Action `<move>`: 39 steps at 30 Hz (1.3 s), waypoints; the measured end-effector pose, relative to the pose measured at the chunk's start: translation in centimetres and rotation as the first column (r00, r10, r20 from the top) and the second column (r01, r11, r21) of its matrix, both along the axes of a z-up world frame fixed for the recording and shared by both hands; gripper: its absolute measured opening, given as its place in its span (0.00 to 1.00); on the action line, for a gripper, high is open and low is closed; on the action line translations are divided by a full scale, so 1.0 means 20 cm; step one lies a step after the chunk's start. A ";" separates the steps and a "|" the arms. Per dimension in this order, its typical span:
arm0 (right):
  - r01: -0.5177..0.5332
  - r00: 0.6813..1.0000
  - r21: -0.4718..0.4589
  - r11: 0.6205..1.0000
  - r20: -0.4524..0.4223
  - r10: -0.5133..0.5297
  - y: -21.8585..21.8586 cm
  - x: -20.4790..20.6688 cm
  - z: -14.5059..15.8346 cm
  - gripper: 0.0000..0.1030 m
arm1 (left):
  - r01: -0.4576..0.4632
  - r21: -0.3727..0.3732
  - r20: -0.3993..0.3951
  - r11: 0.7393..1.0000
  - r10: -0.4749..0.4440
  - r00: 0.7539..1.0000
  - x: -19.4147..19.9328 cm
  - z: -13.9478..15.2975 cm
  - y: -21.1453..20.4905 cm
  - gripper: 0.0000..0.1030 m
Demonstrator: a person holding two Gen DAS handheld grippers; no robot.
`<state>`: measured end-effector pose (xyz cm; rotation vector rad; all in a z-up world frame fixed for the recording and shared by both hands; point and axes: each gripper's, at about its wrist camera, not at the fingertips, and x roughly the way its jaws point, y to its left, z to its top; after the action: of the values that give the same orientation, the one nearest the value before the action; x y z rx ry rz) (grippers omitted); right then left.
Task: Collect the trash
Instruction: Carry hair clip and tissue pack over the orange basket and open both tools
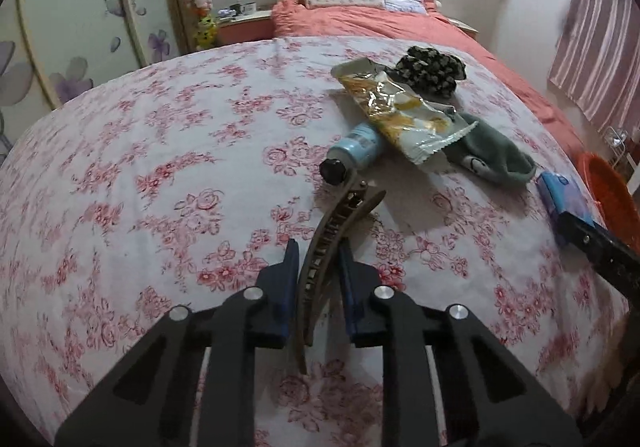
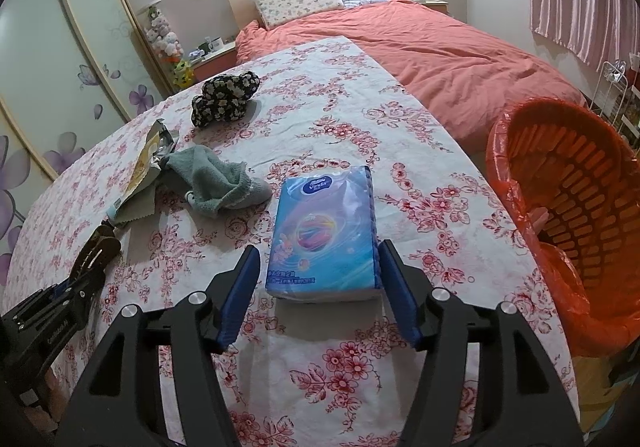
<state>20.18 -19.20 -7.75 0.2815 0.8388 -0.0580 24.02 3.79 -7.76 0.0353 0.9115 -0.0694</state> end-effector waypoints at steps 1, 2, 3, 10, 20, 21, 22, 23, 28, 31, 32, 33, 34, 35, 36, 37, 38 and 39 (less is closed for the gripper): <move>0.000 1.000 0.001 1.000 0.000 0.000 0.00 0.00 0.00 0.60 | 0.000 0.003 0.008 1.000 0.000 1.000 -0.01 0.00 0.00 0.22; -0.001 1.000 0.004 1.000 0.001 0.001 0.00 0.00 0.00 0.60 | 0.003 0.001 0.012 1.000 -0.003 1.000 -0.01 0.00 0.00 0.23; -0.002 1.000 0.006 1.000 0.002 0.002 0.00 0.00 0.00 0.60 | 0.006 -0.009 0.012 1.000 -0.005 1.000 -0.01 0.00 0.00 0.26; -0.005 1.000 0.035 0.999 0.011 0.005 -0.02 -0.01 0.00 0.60 | -0.003 -0.108 0.011 0.994 0.004 1.000 -0.01 0.00 0.06 0.27; -0.007 1.000 0.058 0.998 0.018 0.006 -0.04 -0.01 0.00 0.60 | -0.009 -0.170 0.011 0.985 0.011 1.000 -0.02 0.00 0.10 0.27; -0.006 1.000 0.058 0.998 0.018 0.005 -0.03 -0.01 0.00 0.60 | -0.009 -0.173 0.011 0.985 0.011 1.000 -0.02 0.00 0.10 0.27; -0.006 1.000 0.057 0.998 0.017 0.005 -0.04 -0.01 0.00 0.60 | -0.009 -0.175 0.011 0.984 0.011 1.000 -0.02 0.00 0.10 0.27; -0.006 1.000 0.057 0.998 0.018 0.005 -0.04 -0.01 0.00 0.60 | -0.009 -0.177 0.011 0.984 0.012 1.000 -0.02 0.00 0.11 0.27; -0.007 1.000 0.062 0.998 0.019 0.005 -0.04 -0.01 0.00 0.60 | -0.010 -0.184 0.011 0.983 0.012 1.000 -0.03 0.00 0.12 0.27; -0.006 1.000 0.064 0.998 0.020 0.005 -0.05 -0.01 0.00 0.60 | -0.010 -0.186 0.011 0.983 0.012 1.000 -0.03 0.00 0.11 0.27; -0.006 1.000 0.064 0.998 0.020 0.005 -0.04 -0.01 0.00 0.60 | -0.010 -0.186 0.011 0.983 0.012 1.000 -0.03 0.00 0.11 0.27; -0.007 1.000 0.066 0.998 0.020 0.005 -0.05 -0.02 0.00 0.60 | -0.010 -0.185 0.011 0.983 0.012 1.000 -0.03 0.00 0.11 0.27; -0.006 1.000 0.066 0.998 0.020 0.005 -0.05 -0.02 0.00 0.60 | -0.010 -0.185 0.011 0.983 0.012 1.000 -0.03 0.00 0.11 0.27; -0.006 1.000 0.065 0.998 0.020 0.005 -0.04 -0.01 0.00 0.60 | -0.010 -0.185 0.011 0.983 0.012 1.000 -0.03 0.00 0.11 0.27; -0.006 1.000 0.061 0.998 0.019 0.005 -0.04 -0.02 0.00 0.60 | -0.010 -0.185 0.011 0.983 0.012 1.000 -0.03 0.00 0.11 0.27; -0.006 1.000 0.055 0.998 0.017 0.005 -0.04 -0.02 0.00 0.60 | -0.010 -0.183 0.011 0.983 0.012 1.000 -0.03 0.00 0.11 0.27; -0.005 1.000 0.028 1.000 0.008 0.005 -0.03 -0.01 0.00 0.60 | -0.010 -0.173 0.011 0.985 0.012 1.000 -0.03 0.00 0.11 0.27; -0.005 1.000 -0.013 1.000 -0.005 0.005 0.00 0.00 0.01 0.60 | -0.009 -0.154 0.011 0.988 0.011 1.000 -0.03 0.00 0.10 0.27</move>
<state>20.19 -19.25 -7.60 0.2666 0.8439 -0.0596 23.35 5.73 -7.68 -0.1127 0.8921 -0.1301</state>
